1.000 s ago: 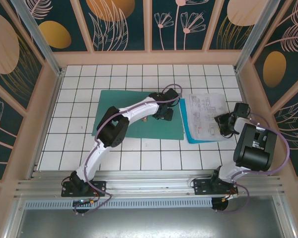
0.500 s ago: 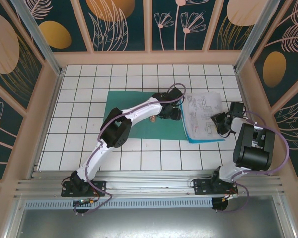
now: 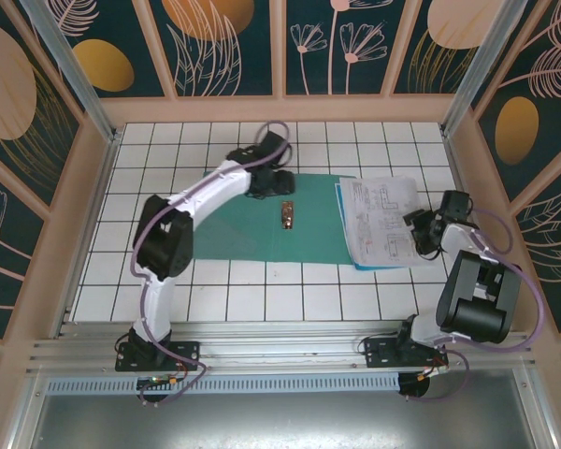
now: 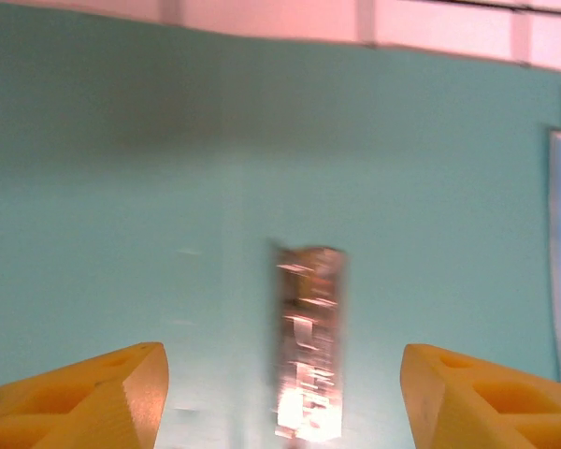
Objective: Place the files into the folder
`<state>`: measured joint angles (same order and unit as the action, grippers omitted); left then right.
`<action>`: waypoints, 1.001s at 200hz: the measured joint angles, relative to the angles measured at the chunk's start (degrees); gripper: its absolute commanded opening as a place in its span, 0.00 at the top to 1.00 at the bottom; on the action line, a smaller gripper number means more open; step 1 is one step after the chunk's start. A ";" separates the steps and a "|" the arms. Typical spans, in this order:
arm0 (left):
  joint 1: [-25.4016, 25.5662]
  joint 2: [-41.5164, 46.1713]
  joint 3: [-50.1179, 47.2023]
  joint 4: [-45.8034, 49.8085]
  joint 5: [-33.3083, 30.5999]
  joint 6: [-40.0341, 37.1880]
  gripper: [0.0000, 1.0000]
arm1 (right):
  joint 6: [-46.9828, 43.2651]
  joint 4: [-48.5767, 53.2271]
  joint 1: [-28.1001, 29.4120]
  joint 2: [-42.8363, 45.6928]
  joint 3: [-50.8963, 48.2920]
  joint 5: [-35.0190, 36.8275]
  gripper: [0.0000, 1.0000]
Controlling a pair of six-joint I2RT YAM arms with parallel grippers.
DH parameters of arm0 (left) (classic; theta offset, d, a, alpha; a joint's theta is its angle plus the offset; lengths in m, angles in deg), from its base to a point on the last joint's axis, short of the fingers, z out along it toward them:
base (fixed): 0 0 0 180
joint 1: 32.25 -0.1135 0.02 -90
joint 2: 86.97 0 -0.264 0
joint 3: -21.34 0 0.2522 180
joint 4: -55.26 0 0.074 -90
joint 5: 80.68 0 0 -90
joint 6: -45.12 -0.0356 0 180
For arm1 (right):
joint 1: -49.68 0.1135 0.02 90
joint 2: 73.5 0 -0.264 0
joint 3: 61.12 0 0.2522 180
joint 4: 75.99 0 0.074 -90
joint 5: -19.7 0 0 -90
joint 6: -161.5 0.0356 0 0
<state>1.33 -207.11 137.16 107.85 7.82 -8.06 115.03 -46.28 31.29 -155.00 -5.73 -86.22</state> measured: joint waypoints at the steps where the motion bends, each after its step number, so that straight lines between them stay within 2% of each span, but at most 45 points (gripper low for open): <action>1: -0.33 0.07 -0.39 -0.09 -0.11 -0.04 0.34 | -0.04 0.02 -0.26 0.00 0.00 0.04 0.37; 28: -3.58 -0.66 -4.13 -0.57 -0.35 -1.44 0.34 | -2.32 0.04 -3.28 -1.42 0.09 0.48 0.37; 58: -2.49 -3.08 -6.54 -2.80 2.21 -2.19 0.36 | -4.68 -0.22 -3.93 -6.23 0.46 0.44 0.38; 96: -1.31 -3.39 -11.41 -7.34 6.56 -0.94 0.37 | -5.64 -2.23 -4.00 -7.48 1.03 -0.96 0.38; 142: -0.15 -3.48 -11.89 -11.96 10.38 2.54 0.38 | -4.96 -5.33 -1.95 -7.72 0.13 -2.03 0.38; 200: 2.78 -4.00 -11.96 -14.67 12.72 5.97 0.39 | 0.13 -9.31 2.21 -6.23 -2.67 -3.69 0.38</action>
<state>4.11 -211.11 125.20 93.18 20.54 -2.09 115.16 -55.59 33.50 -161.23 -8.40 -89.91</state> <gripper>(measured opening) 0.615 0.616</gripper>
